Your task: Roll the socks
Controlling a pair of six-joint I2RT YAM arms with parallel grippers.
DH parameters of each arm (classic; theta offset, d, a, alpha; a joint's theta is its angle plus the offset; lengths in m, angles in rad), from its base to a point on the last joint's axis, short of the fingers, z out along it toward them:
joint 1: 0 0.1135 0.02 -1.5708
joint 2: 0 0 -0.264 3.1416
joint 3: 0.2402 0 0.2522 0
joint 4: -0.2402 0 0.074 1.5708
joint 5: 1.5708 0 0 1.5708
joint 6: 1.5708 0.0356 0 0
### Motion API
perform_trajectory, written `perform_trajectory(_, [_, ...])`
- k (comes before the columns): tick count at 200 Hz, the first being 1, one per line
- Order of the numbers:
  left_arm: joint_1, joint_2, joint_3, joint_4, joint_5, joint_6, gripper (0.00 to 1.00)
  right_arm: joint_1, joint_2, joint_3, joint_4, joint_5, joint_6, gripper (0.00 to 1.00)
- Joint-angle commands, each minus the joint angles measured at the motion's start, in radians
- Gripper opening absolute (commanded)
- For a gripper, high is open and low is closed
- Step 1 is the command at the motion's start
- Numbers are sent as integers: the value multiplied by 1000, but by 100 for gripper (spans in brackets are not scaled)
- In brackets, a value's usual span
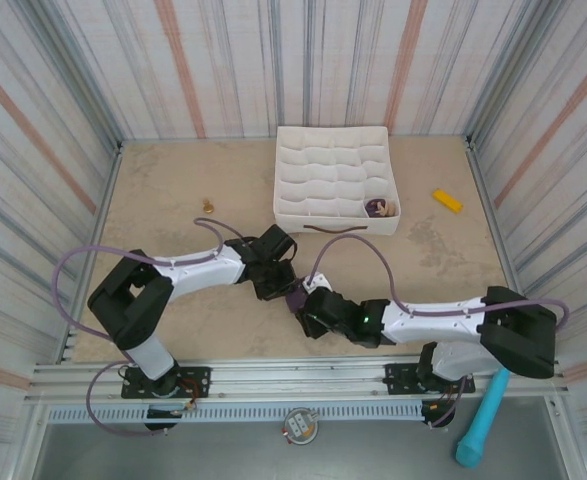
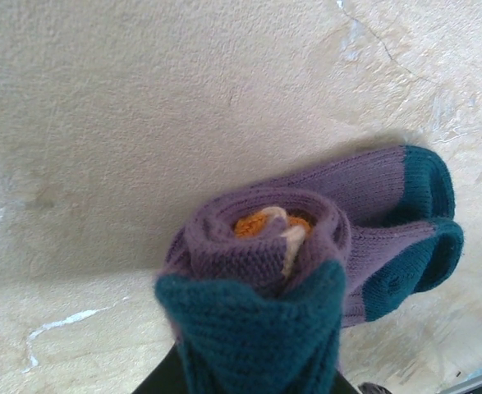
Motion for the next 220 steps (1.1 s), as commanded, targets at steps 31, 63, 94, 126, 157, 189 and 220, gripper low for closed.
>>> perform_trajectory(31, [3,31,5,-38,19,-30,0,6,113,65,71,93,-88,66])
perform_trajectory(63, [4,42,-2,-25,26,-38,0,4,140,84,104,78,-95,66])
perform_trajectory(94, [16,43,-19,7,47,-46,0,4,141,84,100,52,-89,67])
perform_trajectory(126, [34,38,-32,9,53,-39,0,1,92,68,82,17,-89,78])
perform_trajectory(157, [35,31,-37,18,59,-44,0,-13,85,62,79,20,-86,80])
perform_trajectory(189, [32,32,-45,29,65,-52,0,-27,166,97,88,71,-88,70])
perform_trajectory(220, [32,27,-54,36,71,-54,0,-49,206,107,103,86,-77,46])
